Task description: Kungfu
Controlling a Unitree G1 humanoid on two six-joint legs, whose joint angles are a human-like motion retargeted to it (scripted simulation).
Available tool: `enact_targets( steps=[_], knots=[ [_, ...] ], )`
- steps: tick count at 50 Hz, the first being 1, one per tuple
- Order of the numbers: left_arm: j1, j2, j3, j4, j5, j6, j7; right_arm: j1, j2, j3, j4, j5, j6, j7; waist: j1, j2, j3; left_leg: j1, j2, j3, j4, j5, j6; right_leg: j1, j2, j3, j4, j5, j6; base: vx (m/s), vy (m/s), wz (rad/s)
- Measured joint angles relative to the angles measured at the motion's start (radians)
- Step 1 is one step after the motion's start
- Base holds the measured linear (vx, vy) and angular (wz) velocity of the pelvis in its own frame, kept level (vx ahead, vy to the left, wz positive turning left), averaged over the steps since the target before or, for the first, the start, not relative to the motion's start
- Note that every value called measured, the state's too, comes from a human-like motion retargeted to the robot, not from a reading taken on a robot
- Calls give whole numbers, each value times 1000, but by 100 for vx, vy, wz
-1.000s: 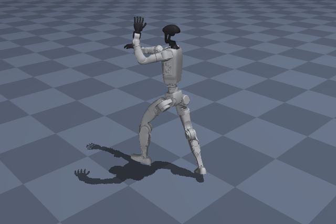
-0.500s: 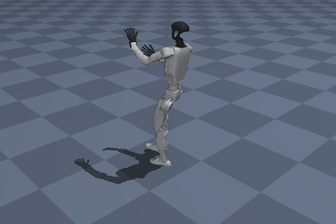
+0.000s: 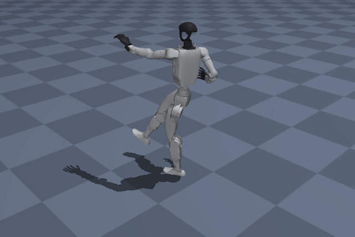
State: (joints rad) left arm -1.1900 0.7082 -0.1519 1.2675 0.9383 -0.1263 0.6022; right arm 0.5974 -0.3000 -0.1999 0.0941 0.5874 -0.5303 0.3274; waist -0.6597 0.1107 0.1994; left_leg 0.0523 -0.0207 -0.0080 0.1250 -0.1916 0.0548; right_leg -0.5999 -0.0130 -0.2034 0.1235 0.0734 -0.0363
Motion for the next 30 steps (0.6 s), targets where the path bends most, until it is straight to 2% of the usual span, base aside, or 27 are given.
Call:
enact_targets(
  steps=[3, 5, 7, 10, 12, 16, 19, 23, 25, 28, 30],
  knots=[
    [42, -8, 29, -65, -55, -23, -5, -77, -64, 20, -66, -113, -66, -60, 38, 7, -23, -27, -10, 20, -8, 6, -12, 99, 0, 31, 26, -30, 25, -2, 8, -46],
    [102, -11, 53, -163, -113, -54, -33, -157, -96, 39, -111, -227, -121, -149, 80, 12, -49, -49, -21, 42, -11, 5, -20, 174, 0, 57, 48, -54, 41, -4, 5, -61],
    [193, -9, 86, -302, -190, -126, -108, -272, -112, 72, -135, -350, -164, -260, 140, 9, -88, -88, -26, 75, 2, 1, -36, 249, -1, 85, 71, -85, 57, -6, 0, -88],
    [357, 12, 130, -542, -437, -242, -302, -482, -133, 142, -145, -506, -178, -414, 246, 7, -152, -168, -15, 136, 46, -17, -59, 359, -8, 103, 120, -150, 67, -6, -2, -103],
    [480, 12, 151, -691, -709, -259, -441, -630, -150, 183, -137, -559, -168, -476, 316, 6, -192, -213, -6, 168, 70, -28, -68, 435, -18, 92, 150, -173, 70, -5, -4, -85],
    [736, -31, 152, -910, -1240, -246, -712, -924, -177, 229, -92, -630, -146, -567, 446, -21, -244, -309, 13, 208, 146, -49, -82, 611, -46, 77, 176, -178, 108, -10, -4, -53],
    [915, -71, 102, -978, -1493, -223, -910, -1119, -208, 240, -9, -725, -132, -638, 534, -57, -277, -393, 9, 217, 216, -65, -79, 745, -62, 47, 149, -118, 173, -13, -10, 3],
    [1136, -128, 58, -963, -1604, -149, -1124, -1346, -265, 222, 173, -876, -107, -728, 653, -121, -313, -541, 20, 211, 340, -92, -83, 865, -41, 4, 80, 58, 289, -26, -27, 17],
    [1243, -161, 75, -939, -1643, -104, -1214, -1445, -286, 201, 263, -932, -101, -746, 731, -153, -317, -651, 118, 181, 433, -96, -141, 857, 57, -33, 53, 149, 298, -43, -81, -40],
    [1411, -230, 101, -924, -1730, -48, -1296, -1576, -330, 173, 385, -1038, -83, -765, 820, -206, -311, -753, 151, 163, 528, -116, -157, 833, 80, -9, 16, 116, 298, -28, -34, -21],
    [1534, -280, 113, -946, -1773, -42, -1321, -1686, -383, 192, 511, -1147, -81, -805, 855, -240, -293, -787, 135, 171, 558, -126, -136, 820, 67, 30, 14, 70, 298, -19, 6, 33]
  ],
)
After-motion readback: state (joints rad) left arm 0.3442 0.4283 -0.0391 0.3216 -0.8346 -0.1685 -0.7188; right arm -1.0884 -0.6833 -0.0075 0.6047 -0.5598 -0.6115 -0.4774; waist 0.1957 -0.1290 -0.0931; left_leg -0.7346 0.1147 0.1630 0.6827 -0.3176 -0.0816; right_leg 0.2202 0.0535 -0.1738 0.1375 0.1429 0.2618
